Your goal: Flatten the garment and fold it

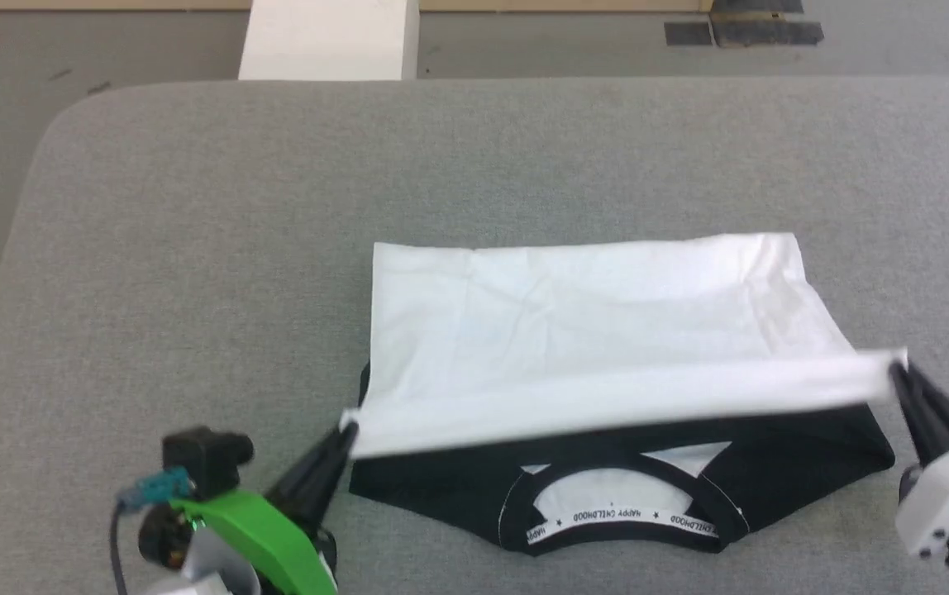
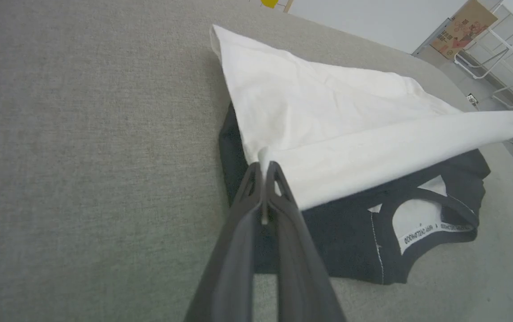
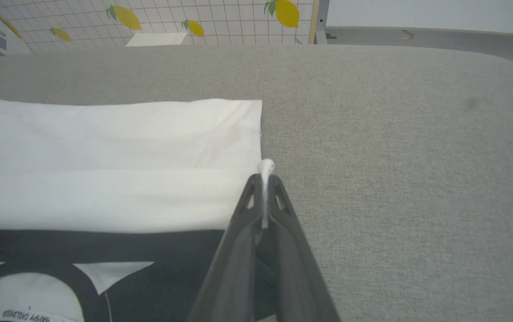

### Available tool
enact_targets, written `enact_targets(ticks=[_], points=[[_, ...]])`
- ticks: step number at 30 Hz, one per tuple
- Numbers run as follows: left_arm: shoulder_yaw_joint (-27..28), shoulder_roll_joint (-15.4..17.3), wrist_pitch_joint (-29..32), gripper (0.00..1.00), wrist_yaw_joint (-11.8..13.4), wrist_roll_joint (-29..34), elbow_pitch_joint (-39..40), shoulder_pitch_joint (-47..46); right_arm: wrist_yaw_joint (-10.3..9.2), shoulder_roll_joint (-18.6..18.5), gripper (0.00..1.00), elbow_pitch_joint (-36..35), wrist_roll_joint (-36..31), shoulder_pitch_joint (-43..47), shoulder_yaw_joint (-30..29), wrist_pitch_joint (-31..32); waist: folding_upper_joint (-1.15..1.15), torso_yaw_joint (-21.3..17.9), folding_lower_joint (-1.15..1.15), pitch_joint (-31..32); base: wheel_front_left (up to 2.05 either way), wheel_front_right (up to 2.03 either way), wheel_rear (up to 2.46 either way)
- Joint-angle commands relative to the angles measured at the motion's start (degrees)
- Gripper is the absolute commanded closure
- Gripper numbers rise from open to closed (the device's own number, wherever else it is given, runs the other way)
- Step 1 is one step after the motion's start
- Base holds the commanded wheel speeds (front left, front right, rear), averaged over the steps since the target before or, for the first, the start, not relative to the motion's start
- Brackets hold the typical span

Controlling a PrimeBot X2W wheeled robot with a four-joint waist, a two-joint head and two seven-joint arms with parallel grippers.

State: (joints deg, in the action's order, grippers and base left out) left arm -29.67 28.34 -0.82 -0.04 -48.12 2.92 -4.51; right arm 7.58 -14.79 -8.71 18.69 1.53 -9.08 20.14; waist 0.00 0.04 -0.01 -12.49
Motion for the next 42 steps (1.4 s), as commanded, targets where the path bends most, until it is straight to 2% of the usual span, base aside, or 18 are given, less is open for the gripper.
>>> enact_targets(ticks=[1,6,13,14,15,16,22,25,28,31,34,37,42], points=[[-0.3,-0.1,0.2,1.00,-0.2,-0.3,-0.6,1.5,-0.09,0.5,1.00,-0.3,-0.5,1.4,-0.5,0.7,0.00,0.5,0.01,0.8,0.00,0.00,0.00],[-2.0,-0.8,0.9,1.00,-1.1,-1.2,-4.7,3.5,-0.09,2.2,1.00,0.5,-1.4,5.6,-1.5,3.6,0.00,0.5,0.01,1.6,0.00,0.00,0.00],[-3.7,-2.4,0.5,1.00,-1.7,-0.7,-10.0,3.2,-0.09,4.4,1.00,4.8,-2.5,6.6,-1.3,5.2,0.00,0.2,0.01,2.5,0.00,0.00,0.00],[-3.9,-2.6,0.5,0.96,-1.7,-0.7,-11.0,3.0,-0.09,4.7,0.81,5.4,-2.7,6.5,-1.3,5.5,0.00,0.2,0.01,2.6,0.00,0.00,0.00],[-4.0,-3.0,0.3,0.04,-1.8,-0.7,-12.1,2.9,-0.09,5.0,0.25,6.0,-2.9,6.5,-1.3,5.8,0.00,0.2,0.01,2.8,0.00,0.00,0.00],[-4.0,-3.3,-0.1,0.00,-2.0,-0.7,-12.9,2.7,-0.09,5.3,0.00,6.5,-3.0,6.5,-1.6,6.2,0.00,0.2,0.01,2.9,0.00,0.00,0.00],[-2.0,-5.1,-6.6,0.00,-2.8,-0.4,-17.5,1.4,-0.09,6.8,0.00,5.7,-3.5,5.9,-2.9,5.5,0.00,0.3,0.01,3.8,0.00,0.00,0.00],[0.9,-6.1,-12.0,0.00,-1.9,0.6,-19.3,0.4,-0.09,7.6,0.00,4.8,-2.5,4.7,-3.6,3.9,0.00,0.4,0.01,4.4,0.00,0.00,0.00],[4.8,-7.7,-13.9,0.00,-0.5,2.6,-19.7,-0.6,-0.09,8.1,0.00,5.0,-1.4,2.9,-4.4,2.4,0.00,0.6,0.01,4.7,0.00,0.00,0.00],[11.6,-10.2,-14.1,0.00,1.3,6.9,-16.3,-1.1,-0.09,8.4,0.00,6.5,-0.3,0.3,-5.0,1.3,0.00,0.7,0.01,5.0,0.00,0.00,0.00],[17.6,-12.9,-14.2,0.00,2.0,12.4,-12.5,-0.4,-0.09,8.3,0.00,9.3,0.8,-2.7,-5.4,1.4,0.00,0.9,0.01,5.1,0.00,0.00,0.00],[22.3,-15.7,-14.2,0.00,1.5,17.2,-10.2,0.1,-0.09,7.9,0.00,13.3,2.0,-5.8,-6.0,2.4,0.00,1.3,0.01,4.9,0.00,0.00,0.00],[27.2,-20.1,-14.2,0.00,-0.7,23.9,-8.7,-0.8,-0.09,6.9,0.00,21.0,3.5,-10.9,-7.3,5.6,0.00,2.4,0.01,3.7,0.00,0.00,0.00]])
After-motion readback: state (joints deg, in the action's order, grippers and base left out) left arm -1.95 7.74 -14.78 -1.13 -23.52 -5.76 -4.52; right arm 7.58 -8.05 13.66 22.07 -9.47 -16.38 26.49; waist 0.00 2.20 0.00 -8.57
